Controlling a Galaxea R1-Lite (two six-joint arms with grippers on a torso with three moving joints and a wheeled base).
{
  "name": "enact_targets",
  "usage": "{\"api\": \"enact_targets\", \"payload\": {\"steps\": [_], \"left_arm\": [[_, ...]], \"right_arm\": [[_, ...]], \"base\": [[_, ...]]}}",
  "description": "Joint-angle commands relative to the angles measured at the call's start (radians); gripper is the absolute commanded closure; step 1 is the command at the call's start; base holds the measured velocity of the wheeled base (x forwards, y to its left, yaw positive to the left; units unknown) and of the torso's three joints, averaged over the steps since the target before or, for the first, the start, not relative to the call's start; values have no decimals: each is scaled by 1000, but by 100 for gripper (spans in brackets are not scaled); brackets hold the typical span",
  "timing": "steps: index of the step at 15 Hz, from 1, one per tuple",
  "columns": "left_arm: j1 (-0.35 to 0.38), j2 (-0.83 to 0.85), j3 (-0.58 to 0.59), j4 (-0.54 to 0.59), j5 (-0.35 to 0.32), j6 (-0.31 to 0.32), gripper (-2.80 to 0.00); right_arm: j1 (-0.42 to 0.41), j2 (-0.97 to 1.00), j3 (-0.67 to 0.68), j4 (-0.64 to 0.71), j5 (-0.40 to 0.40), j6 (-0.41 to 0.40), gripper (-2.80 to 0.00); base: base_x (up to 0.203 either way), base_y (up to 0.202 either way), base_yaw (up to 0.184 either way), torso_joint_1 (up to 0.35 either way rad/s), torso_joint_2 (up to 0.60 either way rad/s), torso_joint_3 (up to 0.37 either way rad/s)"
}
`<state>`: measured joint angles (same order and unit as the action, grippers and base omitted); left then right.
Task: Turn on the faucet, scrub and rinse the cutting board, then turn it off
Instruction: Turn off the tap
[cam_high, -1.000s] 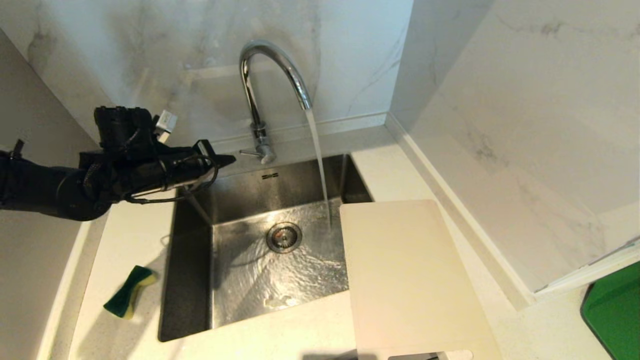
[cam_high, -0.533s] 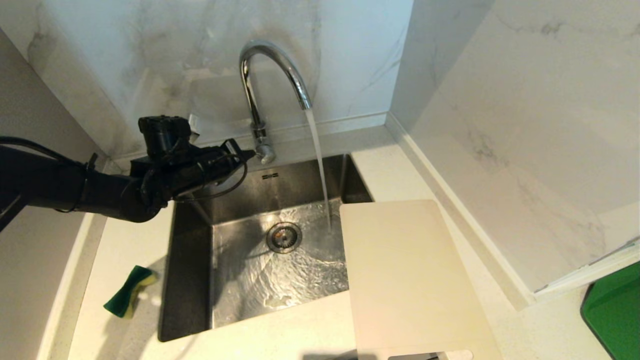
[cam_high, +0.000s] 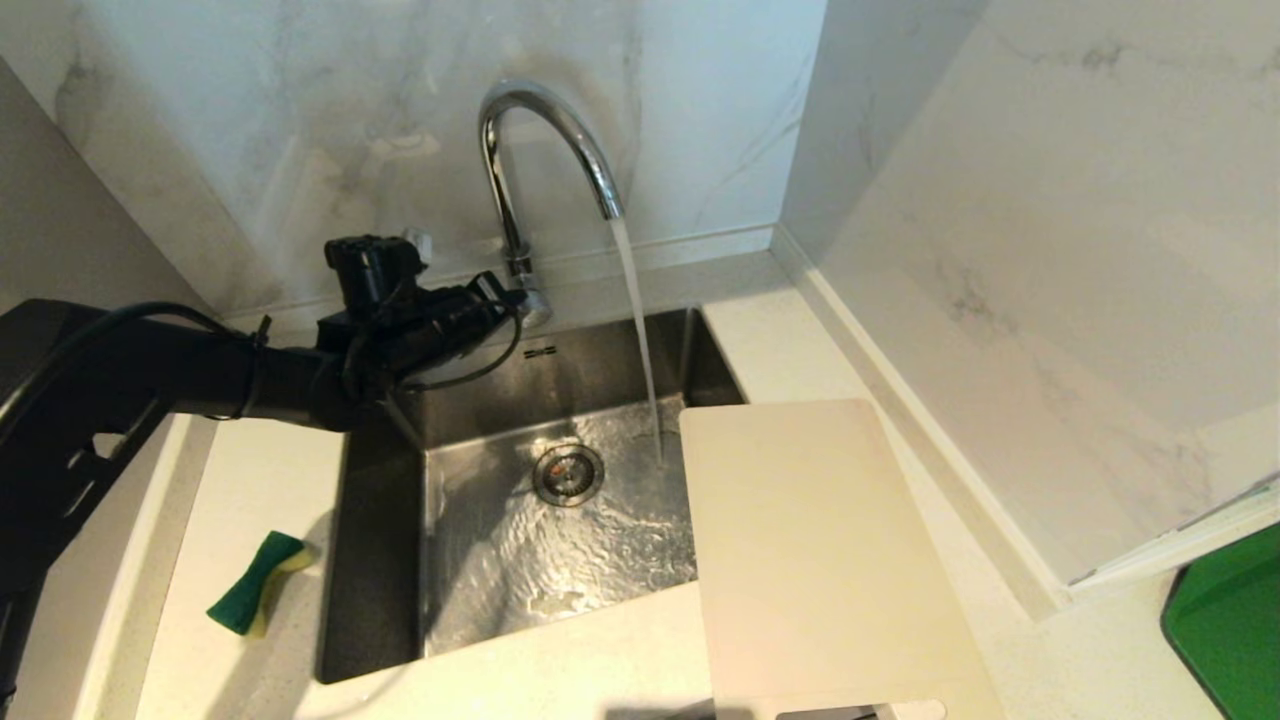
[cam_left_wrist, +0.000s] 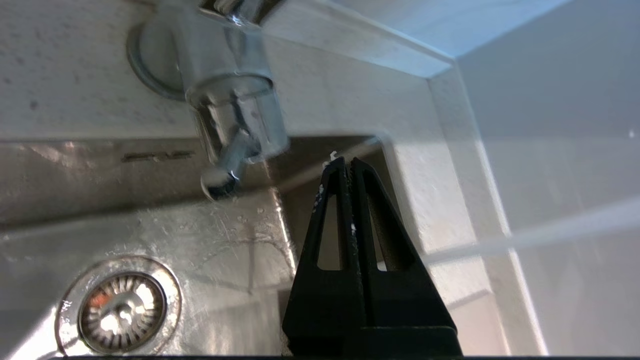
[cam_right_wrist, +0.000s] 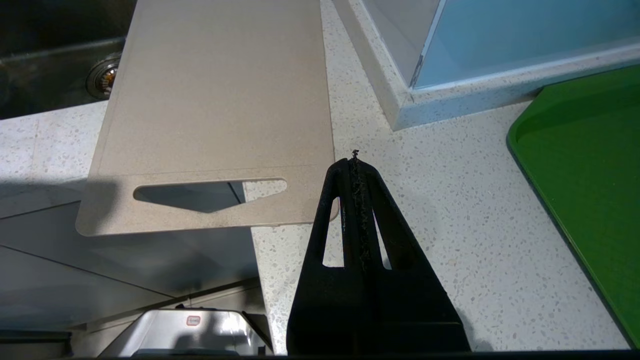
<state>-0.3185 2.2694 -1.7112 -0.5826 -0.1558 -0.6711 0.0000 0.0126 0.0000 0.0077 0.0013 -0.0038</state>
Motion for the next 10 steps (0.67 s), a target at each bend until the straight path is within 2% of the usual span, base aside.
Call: {"api": "enact_targets", "payload": {"steps": [1,10], "left_arm": [[1,56,-47,0,3,-4,0],[8,156,-202,4,30,-5,0]], "right_arm": [[0,-6,1,0,0,-1,0],[0,-13,0,0,0,-1,0]], "base": [[0,0,0,0,0,0],[0,0,0,0,0,0]]}}
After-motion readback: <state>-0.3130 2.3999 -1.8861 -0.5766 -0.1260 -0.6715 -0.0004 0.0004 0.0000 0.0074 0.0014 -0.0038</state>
